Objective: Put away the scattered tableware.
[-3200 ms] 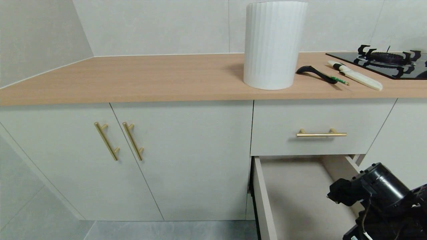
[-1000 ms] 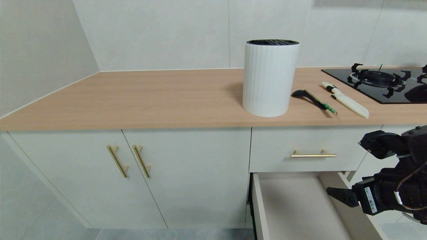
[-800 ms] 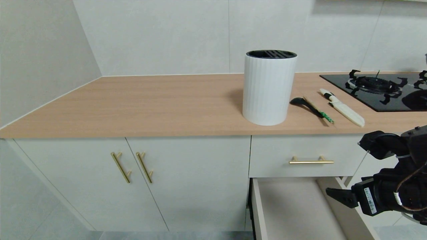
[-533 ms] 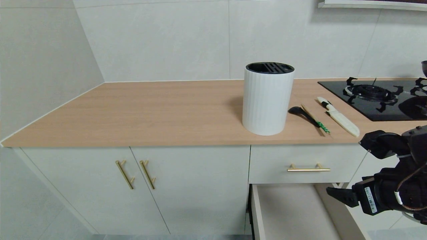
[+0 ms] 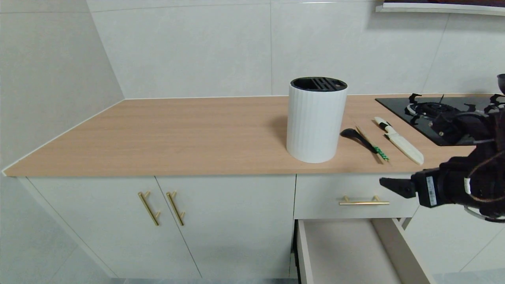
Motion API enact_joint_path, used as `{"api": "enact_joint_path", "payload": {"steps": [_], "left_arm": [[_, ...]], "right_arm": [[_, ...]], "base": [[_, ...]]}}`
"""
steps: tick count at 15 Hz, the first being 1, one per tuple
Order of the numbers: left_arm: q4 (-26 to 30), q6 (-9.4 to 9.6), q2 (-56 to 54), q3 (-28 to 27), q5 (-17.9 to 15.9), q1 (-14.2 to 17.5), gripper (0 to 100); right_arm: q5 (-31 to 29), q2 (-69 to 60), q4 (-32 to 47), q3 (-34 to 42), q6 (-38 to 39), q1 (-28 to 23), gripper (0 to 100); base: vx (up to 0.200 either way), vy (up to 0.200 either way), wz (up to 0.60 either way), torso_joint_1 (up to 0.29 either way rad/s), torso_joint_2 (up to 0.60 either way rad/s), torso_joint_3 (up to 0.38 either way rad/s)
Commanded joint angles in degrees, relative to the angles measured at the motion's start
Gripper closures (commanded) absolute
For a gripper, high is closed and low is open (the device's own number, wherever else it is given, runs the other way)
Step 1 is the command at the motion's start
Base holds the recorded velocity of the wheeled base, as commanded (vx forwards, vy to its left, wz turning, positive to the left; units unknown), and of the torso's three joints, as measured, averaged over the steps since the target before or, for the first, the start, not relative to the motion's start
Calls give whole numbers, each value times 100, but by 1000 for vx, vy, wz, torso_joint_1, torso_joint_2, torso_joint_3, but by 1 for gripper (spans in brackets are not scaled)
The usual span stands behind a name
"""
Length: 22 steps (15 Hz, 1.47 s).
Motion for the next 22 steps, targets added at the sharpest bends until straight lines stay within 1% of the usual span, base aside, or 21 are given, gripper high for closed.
{"api": "enact_joint_path", "payload": {"steps": [1, 2, 4, 7, 9, 12, 18, 19, 22], "left_arm": [[-1, 2, 9, 0, 0, 1, 0], [-1, -7, 9, 0, 0, 1, 0], [-1, -7, 9, 0, 0, 1, 0], [-1, -7, 9, 0, 0, 1, 0], [-1, 2, 9, 0, 0, 1, 0], [-1, -7, 9, 0, 0, 1, 0], [-1, -7, 9, 0, 0, 1, 0], [-1, 2, 9, 0, 0, 1, 0], [-1, -7, 9, 0, 0, 1, 0]], "right_arm": [[-34, 474, -15, -496, -3, -185, 0], [-95, 835, -15, -953, 15, -370, 0], [-51, 1221, -59, -1111, 41, -484, 0], [-78, 2047, -77, -1533, 674, -756, 0], [-69, 2294, -130, -1586, 718, -941, 0], [-104, 2636, -736, -1559, 700, -1108, 0], [-104, 2777, -842, -1577, 709, -1187, 0], [-104, 2777, -877, -1568, 709, -1187, 100], [-104, 2777, -877, -1559, 718, -1187, 100]], "base": [[0, 0, 0, 0, 0, 0], [0, 0, 0, 0, 0, 0], [0, 0, 0, 0, 0, 0], [0, 0, 0, 0, 0, 0], [0, 0, 0, 0, 0, 0], [0, 0, 0, 0, 0, 0], [0, 0, 0, 0, 0, 0], [0, 0, 0, 0, 0, 0], [0, 0, 0, 0, 0, 0]]}}
